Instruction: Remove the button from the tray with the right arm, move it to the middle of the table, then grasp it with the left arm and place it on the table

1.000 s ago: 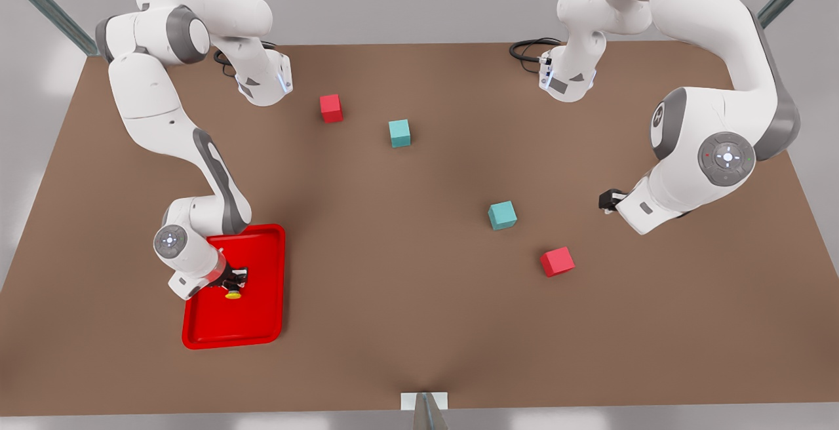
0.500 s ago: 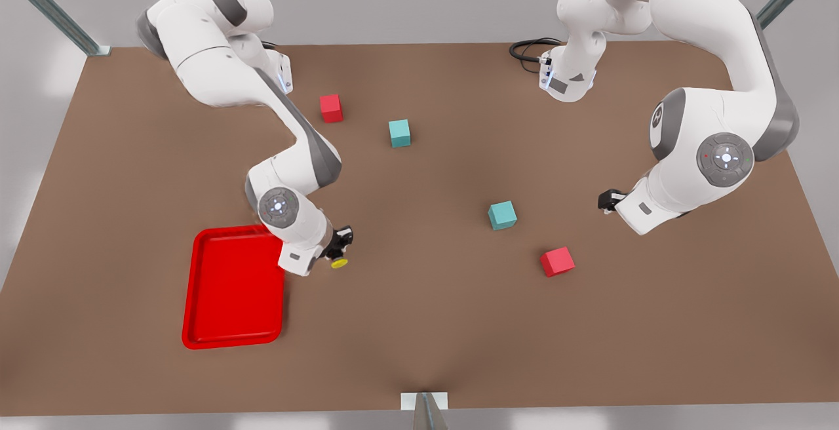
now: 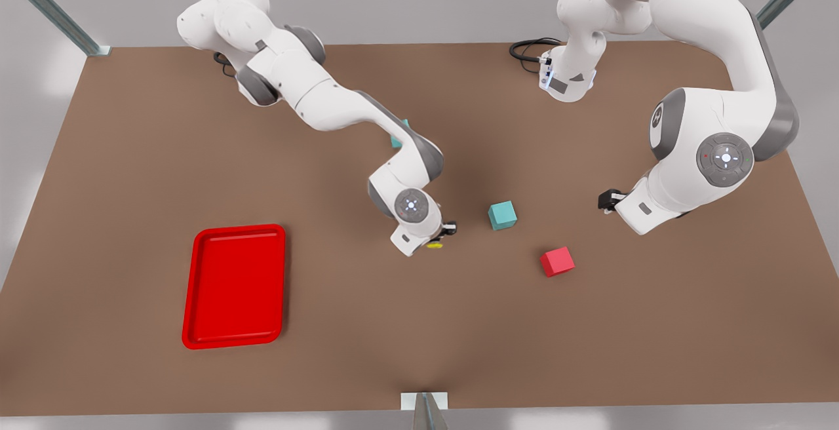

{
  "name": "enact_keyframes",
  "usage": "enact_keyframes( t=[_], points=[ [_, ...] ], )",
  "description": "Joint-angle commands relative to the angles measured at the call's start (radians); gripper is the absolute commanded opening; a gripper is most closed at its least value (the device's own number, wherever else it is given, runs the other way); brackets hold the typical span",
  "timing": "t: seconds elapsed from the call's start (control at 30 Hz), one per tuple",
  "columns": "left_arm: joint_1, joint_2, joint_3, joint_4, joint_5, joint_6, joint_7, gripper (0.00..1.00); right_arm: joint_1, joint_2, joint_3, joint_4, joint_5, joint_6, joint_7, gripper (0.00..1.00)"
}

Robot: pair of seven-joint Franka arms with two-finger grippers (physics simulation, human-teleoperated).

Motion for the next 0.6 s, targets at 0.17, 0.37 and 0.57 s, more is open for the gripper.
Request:
enact_keyframes(
  t=[0.17,0.37,0.57],
  points=[
    [0.0,0.0,0.0,0.0,0.001,0.001,0.0,1.0,0.011,0.053,-0.003,-0.001,0.009,0.128,0.321,0.44],
    [0.0,0.0,0.0,0.0,0.001,0.001,-0.002,1.0,0.031,0.056,-0.008,-0.001,0.007,0.173,0.3,1.0],
    [-0.02,0.014,0.0,0.0,-0.004,0.001,-0.078,1.0,-0.111,-0.296,-0.006,-0.009,0.0,-0.255,0.057,1.0]
  ],
)
